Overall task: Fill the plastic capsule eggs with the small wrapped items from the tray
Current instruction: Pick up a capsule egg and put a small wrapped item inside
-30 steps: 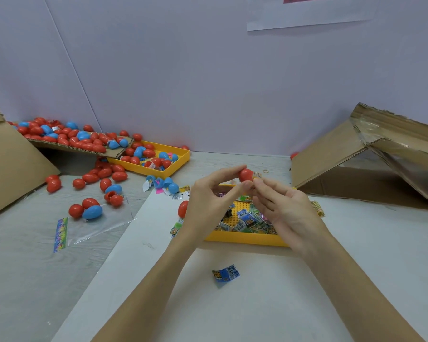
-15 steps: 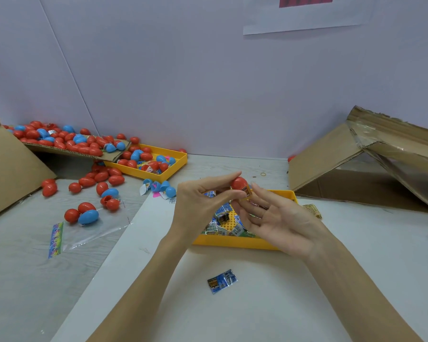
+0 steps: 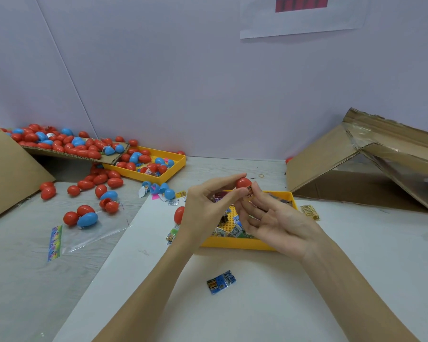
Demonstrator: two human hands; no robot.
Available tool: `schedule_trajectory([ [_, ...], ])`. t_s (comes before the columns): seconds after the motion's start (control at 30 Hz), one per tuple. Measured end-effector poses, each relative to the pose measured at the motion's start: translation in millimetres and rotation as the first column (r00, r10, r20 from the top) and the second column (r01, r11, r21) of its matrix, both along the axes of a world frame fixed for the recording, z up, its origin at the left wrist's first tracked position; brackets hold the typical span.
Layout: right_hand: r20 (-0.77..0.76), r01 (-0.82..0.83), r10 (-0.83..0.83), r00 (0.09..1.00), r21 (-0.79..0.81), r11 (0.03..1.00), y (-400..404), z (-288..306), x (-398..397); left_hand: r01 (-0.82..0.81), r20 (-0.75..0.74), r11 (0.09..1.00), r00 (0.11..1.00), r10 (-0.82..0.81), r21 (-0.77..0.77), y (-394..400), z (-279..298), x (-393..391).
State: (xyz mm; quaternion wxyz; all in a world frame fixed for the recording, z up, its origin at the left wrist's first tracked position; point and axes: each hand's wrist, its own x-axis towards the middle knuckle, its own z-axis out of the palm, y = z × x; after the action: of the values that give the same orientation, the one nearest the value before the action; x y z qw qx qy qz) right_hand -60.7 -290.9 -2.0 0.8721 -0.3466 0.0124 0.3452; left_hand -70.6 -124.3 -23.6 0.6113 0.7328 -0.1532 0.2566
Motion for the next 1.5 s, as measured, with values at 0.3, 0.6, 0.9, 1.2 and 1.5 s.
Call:
schedule_trajectory([
  [0.3,0.029,0.006,-0.004,1.000,-0.047,0.999,1,-1,1,0.030,0.004,0.999,1.000,-0.030,-0.041,-1,0,0],
  [0.6,0.477,0.290,-0.083,0.875,-0.380,0.879,5,-16,5,-0.074,-0.009,0.995,0.997,0.074,0.064,0,-7,2],
  [0.9,0.058,0.212,-0.223,0.973,0.156,0.965,-47,46,54,-0.254,-0.078,0.967,0.964,0.255,0.030,8,-5,4],
  [1.2,0.194,0.358,-0.361,0.912,0.050,0.932,-55,34,72,-0.266,-0.161,0.963,0.949,0.271,0.050,10,-4,7],
  [1.5,0.564,0.302,0.018,0.825,-0.469,0.830,0,-29,40,-0.429,-0.232,0.901,0.872,0.430,0.059,31,-8,9],
])
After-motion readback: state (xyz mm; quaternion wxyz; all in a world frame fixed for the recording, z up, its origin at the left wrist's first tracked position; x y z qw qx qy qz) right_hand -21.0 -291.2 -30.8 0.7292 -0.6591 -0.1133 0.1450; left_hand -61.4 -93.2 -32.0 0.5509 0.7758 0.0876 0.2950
